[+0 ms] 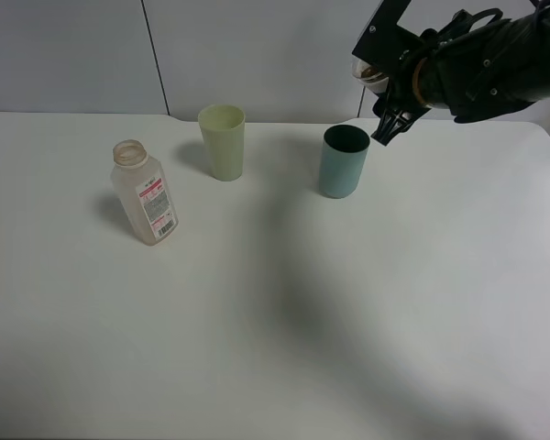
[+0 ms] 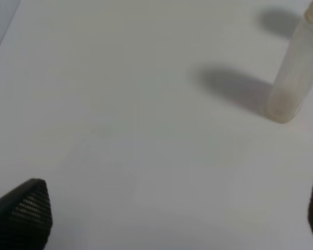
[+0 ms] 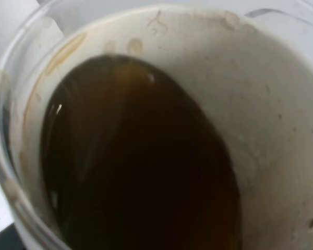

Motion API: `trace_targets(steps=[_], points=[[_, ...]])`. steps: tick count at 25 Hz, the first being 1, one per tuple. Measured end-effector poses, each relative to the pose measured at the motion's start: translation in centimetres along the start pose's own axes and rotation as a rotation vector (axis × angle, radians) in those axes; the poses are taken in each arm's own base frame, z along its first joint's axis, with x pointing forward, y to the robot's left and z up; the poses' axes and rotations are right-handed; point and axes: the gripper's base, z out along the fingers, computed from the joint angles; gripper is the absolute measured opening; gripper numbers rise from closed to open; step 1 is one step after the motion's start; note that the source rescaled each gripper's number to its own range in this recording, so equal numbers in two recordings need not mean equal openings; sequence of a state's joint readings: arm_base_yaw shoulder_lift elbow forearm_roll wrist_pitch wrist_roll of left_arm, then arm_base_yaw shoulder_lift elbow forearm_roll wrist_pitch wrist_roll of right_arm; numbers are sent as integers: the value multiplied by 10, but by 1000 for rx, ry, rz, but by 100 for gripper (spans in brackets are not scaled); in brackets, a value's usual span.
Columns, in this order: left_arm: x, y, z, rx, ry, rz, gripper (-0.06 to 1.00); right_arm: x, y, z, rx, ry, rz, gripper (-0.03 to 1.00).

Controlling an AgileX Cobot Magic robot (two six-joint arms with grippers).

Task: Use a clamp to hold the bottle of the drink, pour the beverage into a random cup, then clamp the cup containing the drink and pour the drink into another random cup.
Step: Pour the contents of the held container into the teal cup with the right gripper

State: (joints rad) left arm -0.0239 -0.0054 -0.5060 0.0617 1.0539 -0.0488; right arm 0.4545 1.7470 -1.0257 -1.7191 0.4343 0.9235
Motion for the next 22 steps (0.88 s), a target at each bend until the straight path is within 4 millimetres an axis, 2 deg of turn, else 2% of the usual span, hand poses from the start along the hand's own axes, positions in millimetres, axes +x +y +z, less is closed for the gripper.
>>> trace_targets(steps=[22], points=[[0, 0, 0, 0, 0, 0, 100, -1, -2, -1, 28, 12, -147, 1]])
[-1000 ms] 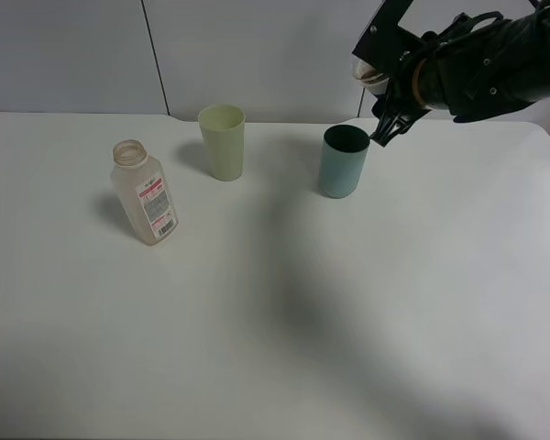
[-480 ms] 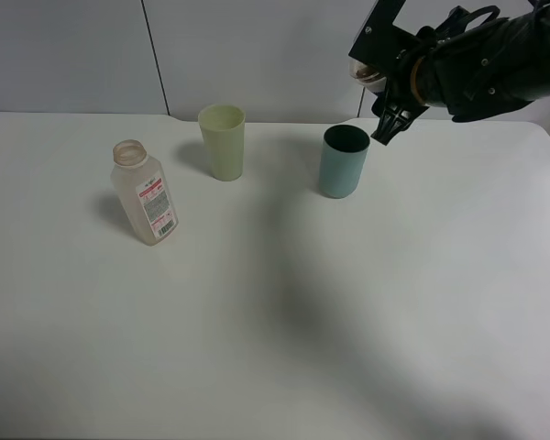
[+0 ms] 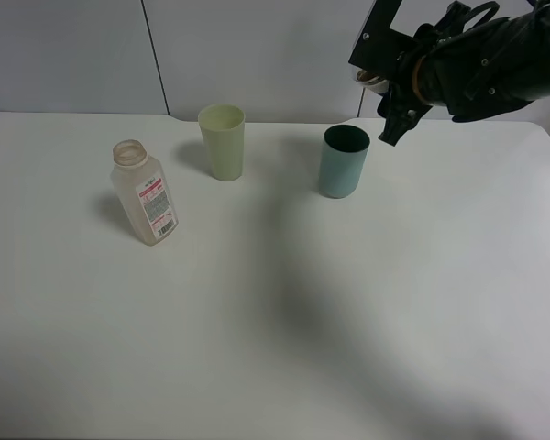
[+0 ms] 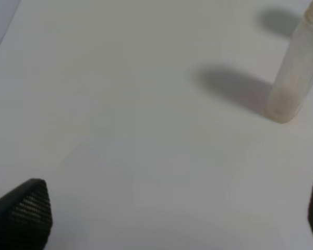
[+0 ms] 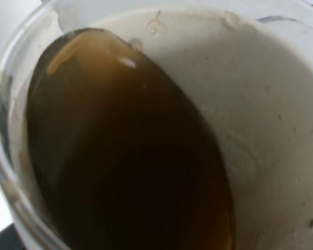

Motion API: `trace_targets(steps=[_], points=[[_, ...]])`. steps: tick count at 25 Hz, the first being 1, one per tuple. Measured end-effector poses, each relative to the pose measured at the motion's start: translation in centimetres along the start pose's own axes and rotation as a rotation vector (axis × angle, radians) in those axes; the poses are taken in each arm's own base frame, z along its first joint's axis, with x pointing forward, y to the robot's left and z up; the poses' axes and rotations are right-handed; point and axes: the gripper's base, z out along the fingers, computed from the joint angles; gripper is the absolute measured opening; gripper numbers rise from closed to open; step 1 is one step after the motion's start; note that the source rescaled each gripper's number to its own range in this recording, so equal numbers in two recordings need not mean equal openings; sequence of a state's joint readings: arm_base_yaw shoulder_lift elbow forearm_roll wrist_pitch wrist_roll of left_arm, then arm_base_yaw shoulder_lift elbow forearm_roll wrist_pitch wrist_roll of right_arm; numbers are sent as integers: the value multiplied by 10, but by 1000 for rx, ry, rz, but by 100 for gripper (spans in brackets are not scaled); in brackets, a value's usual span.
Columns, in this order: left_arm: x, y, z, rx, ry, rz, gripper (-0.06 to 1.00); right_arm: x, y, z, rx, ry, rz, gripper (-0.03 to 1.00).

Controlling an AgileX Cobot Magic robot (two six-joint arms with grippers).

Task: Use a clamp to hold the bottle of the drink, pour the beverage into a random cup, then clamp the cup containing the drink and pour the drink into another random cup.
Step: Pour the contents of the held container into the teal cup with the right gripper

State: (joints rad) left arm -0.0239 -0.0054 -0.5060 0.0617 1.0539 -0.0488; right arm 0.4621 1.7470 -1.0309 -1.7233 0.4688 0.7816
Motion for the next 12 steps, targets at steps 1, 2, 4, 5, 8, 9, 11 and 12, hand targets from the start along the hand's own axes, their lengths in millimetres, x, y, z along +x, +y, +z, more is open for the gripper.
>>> trace_targets(steps=[1, 2, 4, 5, 8, 9, 11, 12], points=[[0, 0, 0, 0, 0, 0, 100, 0, 0, 0, 0, 0, 0, 1], [0, 0, 0, 0, 0, 0, 100, 0, 0, 0, 3, 3, -11, 1], [0, 0, 0, 0, 0, 0, 100, 1, -1, 0, 9, 9, -33, 1], [0, 0, 0, 0, 0, 0, 100, 1, -1, 0, 11, 12, -40, 1], [0, 0, 0, 0, 0, 0, 100, 1, -1, 0, 12, 12, -51, 1], [0, 0, 0, 0, 0, 0, 100, 1, -1, 0, 12, 13, -59, 1], [0, 0, 0, 0, 0, 0, 100, 1, -1, 0, 12, 13, -84, 1], [0, 0, 0, 0, 0, 0, 100, 1, -1, 0, 12, 13, -95, 1]])
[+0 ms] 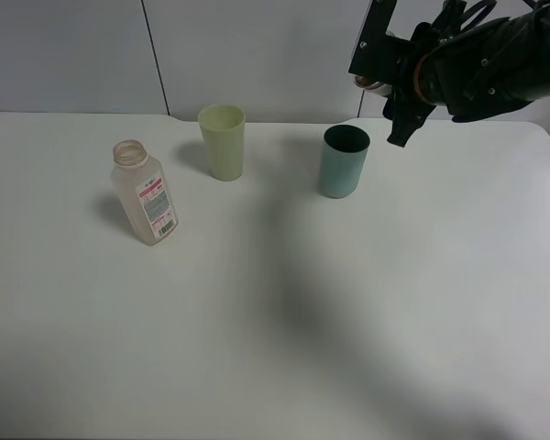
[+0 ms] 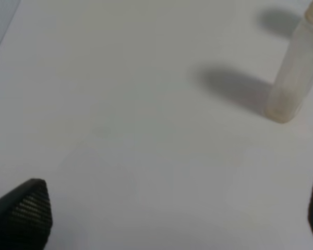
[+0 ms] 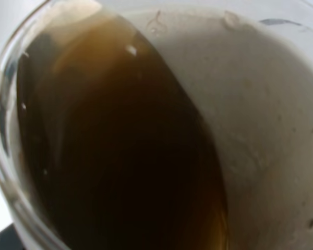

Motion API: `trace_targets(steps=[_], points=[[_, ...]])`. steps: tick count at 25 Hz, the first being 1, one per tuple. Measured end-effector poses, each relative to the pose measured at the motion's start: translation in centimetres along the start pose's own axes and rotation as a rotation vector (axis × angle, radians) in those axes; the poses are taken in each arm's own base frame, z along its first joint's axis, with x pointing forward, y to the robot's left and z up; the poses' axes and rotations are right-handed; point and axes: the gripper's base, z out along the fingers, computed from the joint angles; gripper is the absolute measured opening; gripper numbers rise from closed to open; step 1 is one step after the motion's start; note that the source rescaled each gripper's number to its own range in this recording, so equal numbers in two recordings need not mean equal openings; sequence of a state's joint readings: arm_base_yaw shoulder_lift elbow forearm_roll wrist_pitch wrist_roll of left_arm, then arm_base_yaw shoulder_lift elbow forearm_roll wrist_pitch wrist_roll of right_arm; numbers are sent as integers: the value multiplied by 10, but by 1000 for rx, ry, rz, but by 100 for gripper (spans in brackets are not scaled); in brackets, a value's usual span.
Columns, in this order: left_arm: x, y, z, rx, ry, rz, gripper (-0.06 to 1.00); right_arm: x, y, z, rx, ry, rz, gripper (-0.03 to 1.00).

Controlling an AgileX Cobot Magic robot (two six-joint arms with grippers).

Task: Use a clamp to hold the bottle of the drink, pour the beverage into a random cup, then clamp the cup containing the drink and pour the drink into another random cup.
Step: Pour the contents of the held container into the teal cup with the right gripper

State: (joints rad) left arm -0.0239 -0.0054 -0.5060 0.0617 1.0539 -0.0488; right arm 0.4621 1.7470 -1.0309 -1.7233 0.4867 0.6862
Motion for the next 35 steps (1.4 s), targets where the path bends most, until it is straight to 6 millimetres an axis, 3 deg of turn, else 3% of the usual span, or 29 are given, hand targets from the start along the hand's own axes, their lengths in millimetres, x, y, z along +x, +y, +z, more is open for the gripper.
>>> trace_targets(steps=[11, 35], points=[[0, 0, 0, 0, 0, 0, 100, 1, -1, 0, 11, 15, -123, 1], [0, 0, 0, 0, 0, 0, 100, 2, -2, 0, 15, 22, -178, 1]])
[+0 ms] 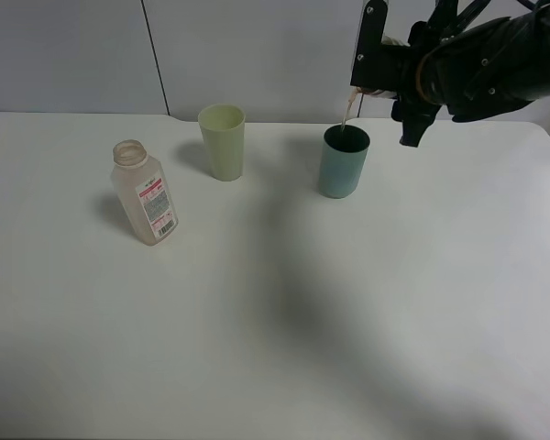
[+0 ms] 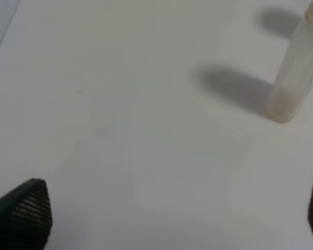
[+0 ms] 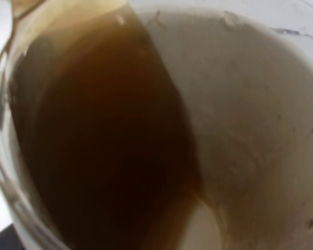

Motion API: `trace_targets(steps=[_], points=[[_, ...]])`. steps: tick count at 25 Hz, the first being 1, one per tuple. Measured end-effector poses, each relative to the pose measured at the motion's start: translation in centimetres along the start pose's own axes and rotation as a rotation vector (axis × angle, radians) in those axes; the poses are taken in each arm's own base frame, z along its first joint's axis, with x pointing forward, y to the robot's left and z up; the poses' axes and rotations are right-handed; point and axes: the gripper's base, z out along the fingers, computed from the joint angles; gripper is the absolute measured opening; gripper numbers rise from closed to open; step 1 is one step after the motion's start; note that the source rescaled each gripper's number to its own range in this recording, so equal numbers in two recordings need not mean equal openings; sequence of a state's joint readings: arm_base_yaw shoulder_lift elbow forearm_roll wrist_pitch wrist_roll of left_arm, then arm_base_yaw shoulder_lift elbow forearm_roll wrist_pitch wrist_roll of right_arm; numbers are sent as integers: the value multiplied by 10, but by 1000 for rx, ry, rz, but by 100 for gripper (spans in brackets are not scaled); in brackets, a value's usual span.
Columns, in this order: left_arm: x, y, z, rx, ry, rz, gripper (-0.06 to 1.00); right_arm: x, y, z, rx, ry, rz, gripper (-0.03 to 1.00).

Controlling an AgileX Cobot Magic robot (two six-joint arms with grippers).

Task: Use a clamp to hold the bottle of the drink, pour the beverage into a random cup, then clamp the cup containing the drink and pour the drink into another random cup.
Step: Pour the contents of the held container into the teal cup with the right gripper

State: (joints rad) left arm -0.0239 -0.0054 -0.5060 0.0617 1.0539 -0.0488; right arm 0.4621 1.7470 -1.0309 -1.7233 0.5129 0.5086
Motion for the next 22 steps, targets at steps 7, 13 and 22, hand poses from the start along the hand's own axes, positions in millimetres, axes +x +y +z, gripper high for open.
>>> trace_targets(steps=[7, 13, 22], points=[[0, 0, 0, 0, 0, 0, 100, 0, 0, 0, 0, 0, -3, 1], [0, 0, 0, 0, 0, 0, 100, 0, 0, 0, 0, 0, -29, 1], [0, 0, 0, 0, 0, 0, 100, 0, 0, 0, 1, 2, -30, 1]])
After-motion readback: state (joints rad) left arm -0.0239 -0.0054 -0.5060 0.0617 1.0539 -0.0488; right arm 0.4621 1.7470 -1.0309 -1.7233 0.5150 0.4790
